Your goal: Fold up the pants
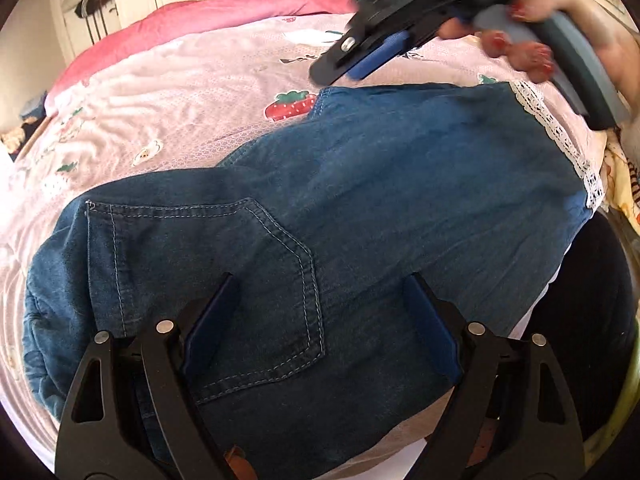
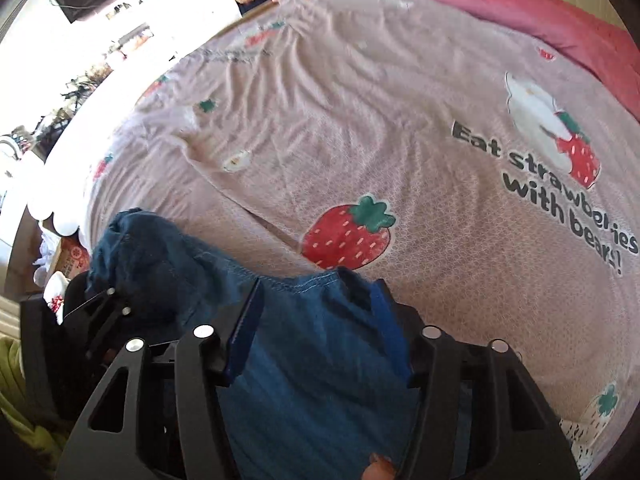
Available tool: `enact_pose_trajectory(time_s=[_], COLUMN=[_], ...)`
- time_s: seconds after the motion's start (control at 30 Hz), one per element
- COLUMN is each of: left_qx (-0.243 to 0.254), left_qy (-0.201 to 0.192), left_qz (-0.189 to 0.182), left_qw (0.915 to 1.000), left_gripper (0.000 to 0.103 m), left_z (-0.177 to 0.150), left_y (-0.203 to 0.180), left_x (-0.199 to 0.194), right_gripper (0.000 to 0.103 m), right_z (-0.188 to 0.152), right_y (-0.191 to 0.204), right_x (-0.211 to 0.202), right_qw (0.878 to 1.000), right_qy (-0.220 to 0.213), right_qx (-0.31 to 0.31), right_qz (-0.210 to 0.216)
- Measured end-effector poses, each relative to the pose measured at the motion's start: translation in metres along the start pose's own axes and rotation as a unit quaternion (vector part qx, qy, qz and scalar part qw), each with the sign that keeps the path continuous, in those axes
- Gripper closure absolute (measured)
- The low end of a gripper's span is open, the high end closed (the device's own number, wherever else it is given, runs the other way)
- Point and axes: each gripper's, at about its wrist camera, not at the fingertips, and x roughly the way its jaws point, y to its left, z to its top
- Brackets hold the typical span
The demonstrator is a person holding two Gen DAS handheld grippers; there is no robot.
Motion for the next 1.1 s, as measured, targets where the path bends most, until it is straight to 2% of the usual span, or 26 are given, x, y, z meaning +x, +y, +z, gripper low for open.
enact_pose_trajectory(time_s=[0.03, 0.1, 0.13, 0.17, 0.27, 0.37, 0.5, 0.57, 0.6, 0.67, 0.73, 0.77, 0.83, 0.9, 1.0, 1.1], left_qx=[-0.002, -0.003, -0.002, -0.001, -0.005, -0.005, -0.005, -0.006, -0.006, -0.007, -0.008, -0.009, -0.017, -0.024, -0.037, -0.036], left_qy=[0.0, -0.002, -0.003, -0.003, -0.004, -0.005, -0.006, -0.006, -0.006, -0.007, -0.01, -0.014, -0.026, -0.048, -0.071, -0.067], left_qz=[-0.002, -0.003, -0.002, -0.002, -0.005, -0.006, -0.006, -0.007, -0.007, -0.009, -0.013, -0.02, -0.054, -0.084, -0.113, -0.134], left_qw=[1.0, 1.0, 1.0, 1.0, 1.0, 1.0, 1.0, 0.9999, 0.9999, 0.9999, 0.9998, 0.9997, 0.9981, 0.9951, 0.9903, 0.988], left_gripper=[0.025, 0.025, 0.025, 0.025, 0.025, 0.025, 0.025, 0.025, 0.025, 0.024, 0.023, 0.023, 0.023, 0.022, 0.022, 0.022], left_z=[-0.001, -0.002, -0.003, -0.003, -0.003, -0.005, -0.007, -0.007, -0.008, -0.008, -0.007, -0.007, -0.004, 0.001, 0.024, 0.05], left_y=[0.0, 0.001, 0.0, 0.0, 0.001, 0.001, 0.0, 0.001, 0.001, 0.004, 0.006, 0.006, 0.007, 0.01, 0.007, -0.005], left_x=[-0.001, -0.003, -0.003, -0.004, -0.004, -0.005, -0.006, -0.006, -0.006, -0.006, -0.008, -0.011, -0.023, -0.039, -0.057, -0.051], right_gripper=[0.062, 0.069, 0.081, 0.098, 0.099, 0.1, 0.1, 0.099, 0.099, 0.091, 0.065, 0.06, 0.059, 0.056, 0.048, 0.046], right_z=[0.002, 0.004, 0.005, 0.005, 0.009, 0.017, 0.021, 0.017, 0.015, 0.005, -0.015, -0.027, -0.056, -0.09, -0.13, -0.157], right_y=[-0.002, -0.005, -0.005, -0.004, 0.0, -0.006, -0.012, -0.017, -0.019, -0.029, -0.046, -0.055, -0.076, -0.098, -0.125, -0.148], right_x=[0.004, 0.011, 0.015, 0.018, 0.017, 0.015, 0.038, 0.039, 0.033, 0.002, -0.036, -0.054, -0.089, -0.123, -0.149, -0.154], right_qw=[1.0, 1.0, 1.0, 0.999, 1.0, 0.999, 0.998, 0.999, 0.998, 0.993, 0.985, 0.981, 0.972, 0.964, 0.956, 0.952], right_qy=[0.006, 0.019, 0.027, 0.032, 0.008, -0.023, -0.025, -0.034, -0.048, -0.104, -0.157, -0.176, -0.206, -0.227, -0.23, -0.221], right_qx=[0.004, 0.005, 0.006, 0.007, -0.007, 0.007, 0.008, 0.019, 0.03, 0.051, 0.073, 0.086, 0.107, 0.125, 0.146, 0.172], right_qz=[-0.002, 0.0, -0.002, 0.004, -0.021, -0.03, -0.049, -0.036, -0.024, -0.008, -0.005, -0.007, -0.019, -0.057, -0.109, -0.126])
